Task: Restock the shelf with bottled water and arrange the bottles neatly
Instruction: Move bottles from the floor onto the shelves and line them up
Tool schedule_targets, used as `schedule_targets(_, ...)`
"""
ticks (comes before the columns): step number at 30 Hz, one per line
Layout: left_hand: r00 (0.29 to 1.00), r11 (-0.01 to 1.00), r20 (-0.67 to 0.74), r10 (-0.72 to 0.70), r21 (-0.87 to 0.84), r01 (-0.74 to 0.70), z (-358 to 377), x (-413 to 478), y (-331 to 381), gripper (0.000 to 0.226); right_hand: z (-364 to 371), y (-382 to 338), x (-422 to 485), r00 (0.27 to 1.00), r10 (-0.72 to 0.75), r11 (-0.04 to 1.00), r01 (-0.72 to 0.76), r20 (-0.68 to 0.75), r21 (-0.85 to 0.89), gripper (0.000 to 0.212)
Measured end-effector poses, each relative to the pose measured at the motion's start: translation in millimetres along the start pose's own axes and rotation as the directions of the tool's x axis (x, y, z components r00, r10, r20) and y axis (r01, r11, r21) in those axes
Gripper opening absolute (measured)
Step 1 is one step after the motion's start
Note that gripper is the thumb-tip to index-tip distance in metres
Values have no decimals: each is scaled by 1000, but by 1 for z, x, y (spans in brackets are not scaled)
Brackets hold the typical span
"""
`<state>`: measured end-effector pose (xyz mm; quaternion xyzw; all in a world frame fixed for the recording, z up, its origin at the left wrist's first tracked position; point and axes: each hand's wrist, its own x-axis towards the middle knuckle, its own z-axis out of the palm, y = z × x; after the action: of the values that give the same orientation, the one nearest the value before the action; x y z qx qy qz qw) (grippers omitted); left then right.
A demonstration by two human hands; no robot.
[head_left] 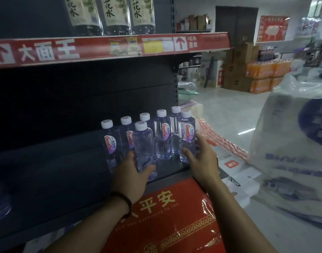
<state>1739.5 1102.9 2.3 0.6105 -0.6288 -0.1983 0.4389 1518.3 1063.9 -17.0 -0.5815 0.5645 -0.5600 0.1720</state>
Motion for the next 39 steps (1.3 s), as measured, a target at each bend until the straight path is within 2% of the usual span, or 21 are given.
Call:
schedule_targets(4, 1000, 1000, -7, -22, -15, 22, 13, 1, 6, 42, -6, 3, 1, 999, 16, 1000, -16, 32, -8, 67)
schedule_targets(8, 999, 997, -29, -32, 71, 34, 23, 5, 11, 54, -10, 4, 0, 997, 35, 998, -31, 68, -49, 69)
schedule_targets(13, 993, 986, 34, -117, 127, 112, 35, 8, 28, 76, -15, -2, 1, 989, 85, 994, -76, 123, -75, 64)
schedule_targets(16, 976, 972, 61, -207, 127, 199, 42, 9, 35, 66, -17, -10, 4, 980, 121, 988, -103, 160, -118, 60)
schedule_targets(19, 978, 966, 77, -196, 184, 179, 48, 12, 35, 44, -12, -12, 7, 980, 163, 972, -139, 112, -191, 59)
schedule_targets(21, 978, 968, 81, -190, 182, 173, 48, 14, 38, 38, -10, -15, 4, 977, 206, 956, -188, 60, -223, 59)
schedule_targets(27, 977, 969, 85, -196, 172, 179, 61, 21, 44, 71, -10, -17, -5, 945, 305, 937, -276, 116, -216, 49)
schedule_targets(29, 977, 970, 71, -201, 153, 188, 64, 23, 45, 72, -10, -15, -8, 956, 282, 940, -259, 82, -221, 46)
schedule_targets(32, 976, 976, 60, -209, 76, 204, 66, 25, 46, 73, -14, -12, -9, 980, 196, 957, -182, 41, -227, 62)
schedule_targets(34, 977, 977, 53, -208, 57, 205, 68, 25, 44, 70, -17, -8, -5, 984, 166, 964, -148, 62, -223, 66)
schedule_targets(37, 979, 979, 40, -200, 37, 199, 71, 24, 41, 71, -17, -4, 1, 977, 155, 962, -116, 146, -246, 60)
schedule_targets(39, 981, 981, 30, -194, 33, 193, 72, 24, 40, 71, -14, -3, 3, 974, 170, 954, -125, 150, -271, 60)
